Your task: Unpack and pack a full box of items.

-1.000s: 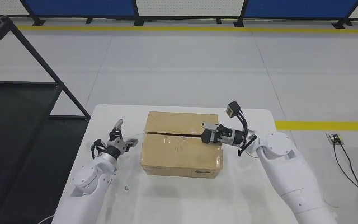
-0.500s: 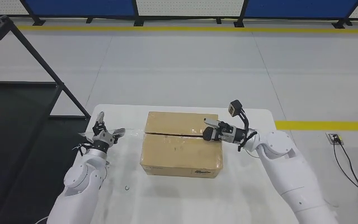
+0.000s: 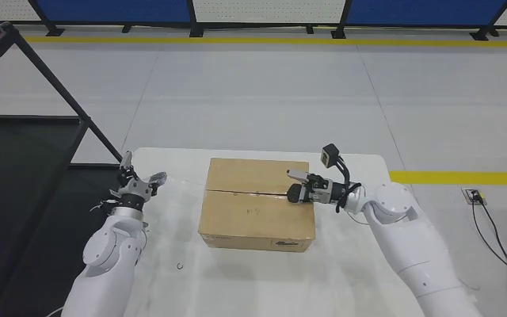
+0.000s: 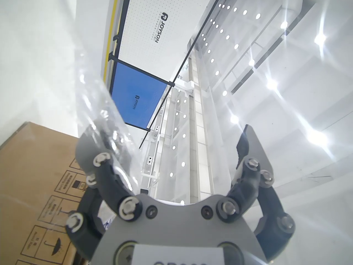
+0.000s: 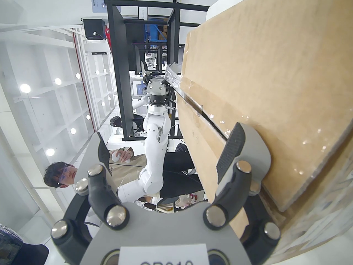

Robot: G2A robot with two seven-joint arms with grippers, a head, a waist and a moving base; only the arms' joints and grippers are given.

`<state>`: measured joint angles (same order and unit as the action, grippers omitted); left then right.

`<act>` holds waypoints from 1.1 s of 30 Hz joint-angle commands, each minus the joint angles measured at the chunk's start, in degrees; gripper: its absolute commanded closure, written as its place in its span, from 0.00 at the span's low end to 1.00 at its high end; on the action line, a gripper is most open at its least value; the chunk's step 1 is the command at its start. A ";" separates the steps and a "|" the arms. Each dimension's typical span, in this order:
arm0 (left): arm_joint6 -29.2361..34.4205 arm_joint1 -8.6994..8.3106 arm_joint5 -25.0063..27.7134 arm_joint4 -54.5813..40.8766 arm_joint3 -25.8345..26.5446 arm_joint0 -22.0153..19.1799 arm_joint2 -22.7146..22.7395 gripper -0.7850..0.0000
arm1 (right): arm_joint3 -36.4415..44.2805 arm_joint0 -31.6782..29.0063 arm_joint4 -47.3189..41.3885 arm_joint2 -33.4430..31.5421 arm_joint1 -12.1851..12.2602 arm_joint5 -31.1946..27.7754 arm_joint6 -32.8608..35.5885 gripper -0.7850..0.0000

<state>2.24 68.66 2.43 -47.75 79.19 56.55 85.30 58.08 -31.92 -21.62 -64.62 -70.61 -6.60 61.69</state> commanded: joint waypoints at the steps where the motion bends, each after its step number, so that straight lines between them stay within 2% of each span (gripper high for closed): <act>1: -0.53 0.09 0.50 -0.14 0.50 0.12 0.27 0.00 | -0.14 0.06 -0.07 0.08 -0.02 0.03 -0.05 0.00; 10: -2.46 0.47 3.02 -0.07 4.81 1.73 1.66 0.00 | -0.61 0.21 -0.48 0.09 0.01 0.30 -0.36 0.00; 21: -4.49 0.83 6.23 2.38 13.68 5.59 3.26 0.00 | -0.95 0.19 -1.32 -0.19 0.09 0.30 -0.67 0.00; 33: -7.03 1.31 9.40 9.46 21.96 9.35 3.38 0.00 | -1.85 0.43 -1.71 -0.05 0.09 0.86 -0.76 0.00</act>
<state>-4.63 69.92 11.48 -39.18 100.62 65.63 88.82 56.28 -31.50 -23.31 -64.69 -70.52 -5.80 60.88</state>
